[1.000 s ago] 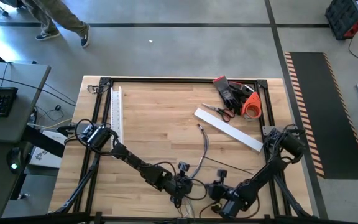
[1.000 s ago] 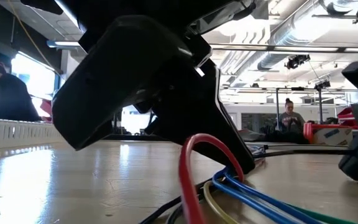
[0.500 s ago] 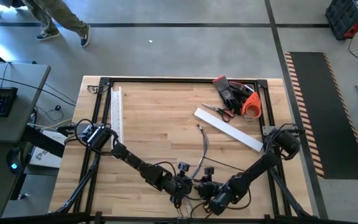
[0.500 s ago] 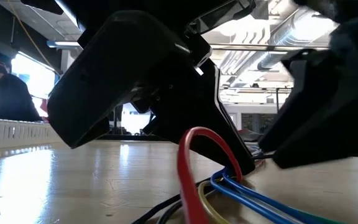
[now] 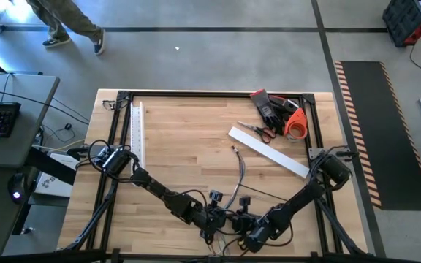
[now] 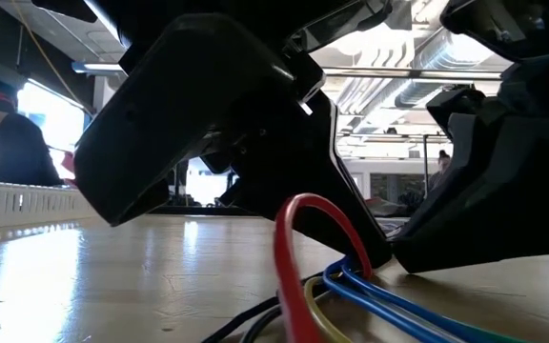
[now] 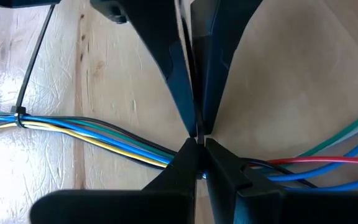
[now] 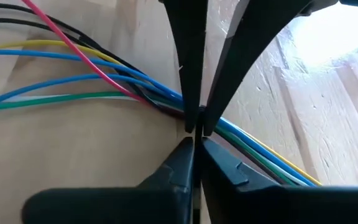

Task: Ziptie cables
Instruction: Wrap the zip tie on the cable, then put the cable into the cable duct

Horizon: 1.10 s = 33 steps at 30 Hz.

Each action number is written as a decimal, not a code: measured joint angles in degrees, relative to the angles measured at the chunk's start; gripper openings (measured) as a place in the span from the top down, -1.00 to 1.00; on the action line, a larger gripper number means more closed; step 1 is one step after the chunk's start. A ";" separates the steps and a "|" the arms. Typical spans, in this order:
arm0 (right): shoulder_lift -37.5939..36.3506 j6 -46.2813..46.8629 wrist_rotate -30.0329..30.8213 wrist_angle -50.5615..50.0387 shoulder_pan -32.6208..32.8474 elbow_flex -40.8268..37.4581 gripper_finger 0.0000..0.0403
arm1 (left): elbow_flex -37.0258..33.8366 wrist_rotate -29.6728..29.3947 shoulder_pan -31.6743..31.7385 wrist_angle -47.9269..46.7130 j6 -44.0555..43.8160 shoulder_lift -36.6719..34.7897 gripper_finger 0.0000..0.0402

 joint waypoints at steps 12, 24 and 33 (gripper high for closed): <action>-0.79 13.47 2.19 -10.29 5.19 0.15 1.00 | 0.15 -0.41 -0.42 -2.21 -0.94 0.07 1.00; -1.04 15.73 -0.13 -16.14 5.08 3.05 0.94 | 0.24 -1.10 -0.52 -4.59 -1.79 -2.07 0.68; -4.03 10.70 -0.95 -23.52 4.88 7.51 0.41 | 1.22 -7.53 -0.62 -18.24 -12.72 -8.55 0.24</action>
